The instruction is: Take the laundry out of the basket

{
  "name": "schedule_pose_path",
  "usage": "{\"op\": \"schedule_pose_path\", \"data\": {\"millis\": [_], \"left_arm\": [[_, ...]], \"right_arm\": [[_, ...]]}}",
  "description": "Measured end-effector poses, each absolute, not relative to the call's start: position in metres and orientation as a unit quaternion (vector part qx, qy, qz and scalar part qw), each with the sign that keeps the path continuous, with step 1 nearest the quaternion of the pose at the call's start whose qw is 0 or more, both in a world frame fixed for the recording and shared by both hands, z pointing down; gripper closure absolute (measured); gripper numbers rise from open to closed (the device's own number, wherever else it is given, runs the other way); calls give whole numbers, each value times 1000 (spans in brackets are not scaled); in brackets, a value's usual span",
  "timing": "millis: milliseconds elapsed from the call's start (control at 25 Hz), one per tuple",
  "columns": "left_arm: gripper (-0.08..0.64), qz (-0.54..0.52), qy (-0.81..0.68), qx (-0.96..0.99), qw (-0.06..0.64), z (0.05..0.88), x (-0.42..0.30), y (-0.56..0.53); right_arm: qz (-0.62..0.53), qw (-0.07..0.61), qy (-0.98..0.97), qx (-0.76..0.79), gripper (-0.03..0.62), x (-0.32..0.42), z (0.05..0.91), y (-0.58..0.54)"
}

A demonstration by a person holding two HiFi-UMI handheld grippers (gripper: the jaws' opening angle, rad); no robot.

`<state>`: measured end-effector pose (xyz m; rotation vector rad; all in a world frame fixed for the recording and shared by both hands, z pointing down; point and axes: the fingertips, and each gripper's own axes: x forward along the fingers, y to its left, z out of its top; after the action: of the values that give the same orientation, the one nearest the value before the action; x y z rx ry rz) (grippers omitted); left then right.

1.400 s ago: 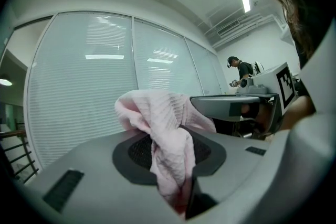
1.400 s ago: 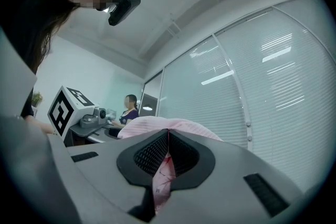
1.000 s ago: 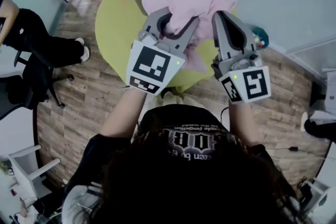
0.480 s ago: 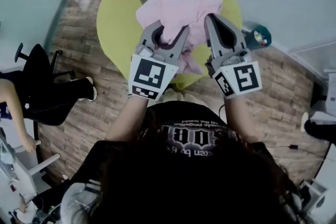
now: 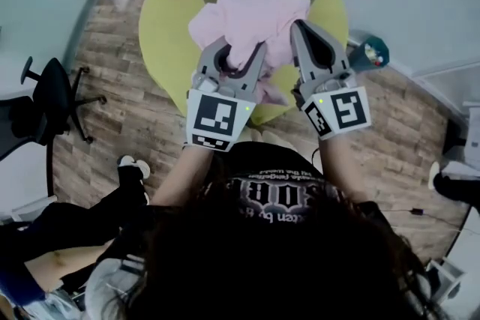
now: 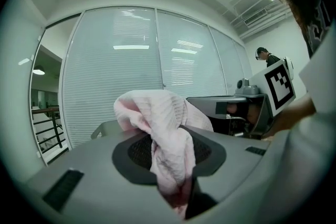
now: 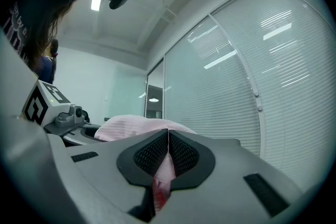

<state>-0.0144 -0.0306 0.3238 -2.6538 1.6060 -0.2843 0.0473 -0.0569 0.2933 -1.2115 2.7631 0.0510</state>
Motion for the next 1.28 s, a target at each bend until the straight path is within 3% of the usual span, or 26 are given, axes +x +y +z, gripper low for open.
{"op": "schedule_pose_path", "data": {"millis": [1280], "left_arm": [[443,-104,528,-843,8,334,-23,-35]], "right_arm": [[32,37,909,-414,566,42,305,-62]]}}
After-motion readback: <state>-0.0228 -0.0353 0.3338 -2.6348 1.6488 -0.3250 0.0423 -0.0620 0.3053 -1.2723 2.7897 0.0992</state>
